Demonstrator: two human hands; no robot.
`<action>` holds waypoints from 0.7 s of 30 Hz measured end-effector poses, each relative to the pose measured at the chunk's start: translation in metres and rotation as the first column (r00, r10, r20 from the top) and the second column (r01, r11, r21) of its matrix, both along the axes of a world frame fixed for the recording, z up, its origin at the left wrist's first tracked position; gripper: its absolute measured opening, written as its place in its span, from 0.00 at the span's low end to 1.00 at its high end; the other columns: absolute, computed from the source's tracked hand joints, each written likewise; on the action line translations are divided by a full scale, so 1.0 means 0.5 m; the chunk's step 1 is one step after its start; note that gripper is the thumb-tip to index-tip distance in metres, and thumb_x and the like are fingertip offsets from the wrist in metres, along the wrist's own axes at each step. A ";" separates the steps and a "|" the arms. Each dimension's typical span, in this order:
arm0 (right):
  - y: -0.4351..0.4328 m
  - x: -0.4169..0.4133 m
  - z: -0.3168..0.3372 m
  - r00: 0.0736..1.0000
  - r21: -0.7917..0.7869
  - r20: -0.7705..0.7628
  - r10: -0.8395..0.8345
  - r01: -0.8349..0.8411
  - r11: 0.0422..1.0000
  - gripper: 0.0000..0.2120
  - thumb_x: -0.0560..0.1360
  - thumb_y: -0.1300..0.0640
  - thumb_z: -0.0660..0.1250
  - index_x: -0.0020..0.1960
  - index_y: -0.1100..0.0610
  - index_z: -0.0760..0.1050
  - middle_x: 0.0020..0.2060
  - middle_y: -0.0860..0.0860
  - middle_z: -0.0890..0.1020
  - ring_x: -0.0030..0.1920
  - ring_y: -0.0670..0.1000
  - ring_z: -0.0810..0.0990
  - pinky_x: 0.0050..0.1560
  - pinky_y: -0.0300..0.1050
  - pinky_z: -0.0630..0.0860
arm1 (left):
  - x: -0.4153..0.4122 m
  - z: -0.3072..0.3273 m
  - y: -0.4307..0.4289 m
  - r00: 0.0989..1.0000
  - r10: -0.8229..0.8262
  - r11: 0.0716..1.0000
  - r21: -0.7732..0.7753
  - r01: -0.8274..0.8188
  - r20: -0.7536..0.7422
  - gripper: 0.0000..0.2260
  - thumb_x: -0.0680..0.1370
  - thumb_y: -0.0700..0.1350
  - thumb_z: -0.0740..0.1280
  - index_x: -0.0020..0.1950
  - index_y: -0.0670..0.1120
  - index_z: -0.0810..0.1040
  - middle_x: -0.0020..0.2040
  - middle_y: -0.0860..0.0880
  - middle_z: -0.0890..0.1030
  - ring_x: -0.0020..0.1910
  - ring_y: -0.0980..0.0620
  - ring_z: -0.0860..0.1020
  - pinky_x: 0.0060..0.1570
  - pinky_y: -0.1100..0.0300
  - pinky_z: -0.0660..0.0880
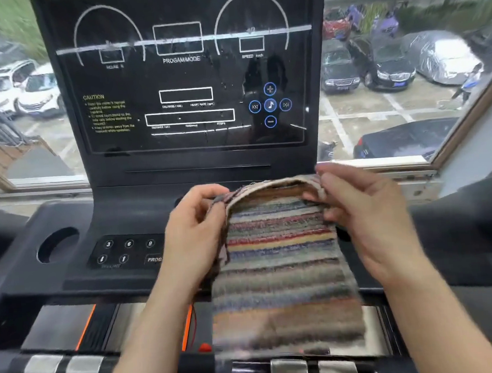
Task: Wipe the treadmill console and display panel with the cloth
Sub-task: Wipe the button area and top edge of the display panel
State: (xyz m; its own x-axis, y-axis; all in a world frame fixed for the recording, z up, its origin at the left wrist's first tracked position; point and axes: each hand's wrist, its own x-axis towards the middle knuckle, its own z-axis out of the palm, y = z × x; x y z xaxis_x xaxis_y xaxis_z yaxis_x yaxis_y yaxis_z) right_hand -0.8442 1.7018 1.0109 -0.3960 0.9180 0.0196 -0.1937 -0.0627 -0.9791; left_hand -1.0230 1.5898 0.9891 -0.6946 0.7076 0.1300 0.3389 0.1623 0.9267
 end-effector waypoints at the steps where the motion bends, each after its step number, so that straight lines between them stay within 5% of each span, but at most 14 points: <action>1: 0.009 -0.016 -0.034 0.991 0.081 0.128 -0.040 0.030 0.996 0.10 0.77 0.62 0.67 0.55 0.51 0.81 0.40 0.48 0.85 0.42 0.46 0.83 0.36 0.34 0.75 | -0.018 -0.029 0.015 0.967 0.079 0.993 -0.070 -0.098 -0.242 0.06 0.75 0.44 0.68 0.49 0.53 0.79 0.44 0.51 0.81 0.45 0.52 0.77 0.46 0.54 0.73; 2: 0.015 -0.030 -0.074 0.949 0.182 0.303 -0.082 0.027 0.983 0.14 0.78 0.60 0.66 0.61 0.48 0.77 0.43 0.44 0.83 0.45 0.44 0.81 0.42 0.33 0.75 | -0.032 -0.060 0.025 0.880 0.098 0.975 -0.133 -0.179 -0.465 0.07 0.74 0.46 0.68 0.51 0.53 0.79 0.48 0.50 0.79 0.48 0.48 0.76 0.48 0.52 0.72; 4: 0.011 -0.048 -0.164 0.762 0.383 0.626 -0.162 -0.119 0.916 0.19 0.78 0.53 0.63 0.69 0.48 0.68 0.54 0.44 0.78 0.56 0.44 0.77 0.57 0.38 0.72 | -0.026 -0.123 0.034 0.743 -0.023 0.964 -0.213 -0.161 -0.669 0.09 0.73 0.47 0.66 0.52 0.50 0.79 0.50 0.48 0.77 0.50 0.43 0.75 0.48 0.50 0.73; 8: -0.041 -0.077 -0.303 0.318 0.416 0.901 -0.294 -0.448 0.791 0.31 0.77 0.44 0.49 0.72 0.62 0.68 0.73 0.65 0.65 0.75 0.63 0.60 0.70 0.57 0.65 | 0.062 -0.240 0.026 0.624 -0.401 0.860 -0.511 0.005 -0.670 0.19 0.77 0.53 0.56 0.61 0.48 0.80 0.63 0.45 0.78 0.61 0.43 0.77 0.60 0.50 0.74; 11: -0.033 -0.089 -0.319 0.275 0.457 0.888 -0.368 -0.450 0.767 0.30 0.77 0.45 0.50 0.69 0.63 0.73 0.71 0.67 0.67 0.72 0.64 0.66 0.68 0.57 0.66 | 0.067 -0.267 0.037 0.611 -0.422 0.831 -0.555 -0.035 -0.670 0.23 0.80 0.53 0.51 0.70 0.46 0.73 0.72 0.45 0.71 0.70 0.45 0.70 0.69 0.49 0.62; 13: -0.008 -0.093 -0.315 0.256 0.488 0.873 -0.415 -0.461 0.741 0.31 0.76 0.43 0.50 0.70 0.61 0.72 0.71 0.64 0.68 0.72 0.62 0.67 0.70 0.55 0.63 | 0.052 -0.264 0.053 0.591 -0.433 0.826 -0.563 -0.043 -0.681 0.24 0.80 0.53 0.51 0.72 0.47 0.71 0.73 0.45 0.69 0.72 0.47 0.68 0.70 0.49 0.64; 18: 0.043 -0.118 -0.276 0.204 0.415 0.909 -0.364 -0.531 0.739 0.39 0.71 0.41 0.29 0.79 0.55 0.42 0.78 0.57 0.41 0.78 0.54 0.39 0.74 0.54 0.36 | 0.019 -0.242 0.124 0.602 -0.481 0.802 -0.598 0.007 -0.637 0.25 0.82 0.55 0.47 0.79 0.49 0.54 0.79 0.48 0.49 0.78 0.50 0.48 0.75 0.48 0.48; 21: 0.052 -0.147 -0.272 0.213 0.484 0.872 -0.440 -0.502 0.717 0.39 0.73 0.44 0.36 0.77 0.63 0.54 0.77 0.64 0.52 0.78 0.61 0.50 0.74 0.56 0.44 | -0.002 -0.236 0.136 0.544 -0.447 0.822 -0.566 -0.066 -0.711 0.26 0.81 0.56 0.49 0.77 0.48 0.62 0.78 0.48 0.58 0.77 0.50 0.55 0.73 0.45 0.54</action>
State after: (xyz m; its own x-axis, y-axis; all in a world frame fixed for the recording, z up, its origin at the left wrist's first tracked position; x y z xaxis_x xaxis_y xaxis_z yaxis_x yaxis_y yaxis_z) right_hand -0.9178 1.7276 0.8751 -0.5613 0.8218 0.0979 0.8110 0.5698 -0.1326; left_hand -1.0240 1.6576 0.8710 -0.3152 0.9376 0.1472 0.9490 0.3106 0.0539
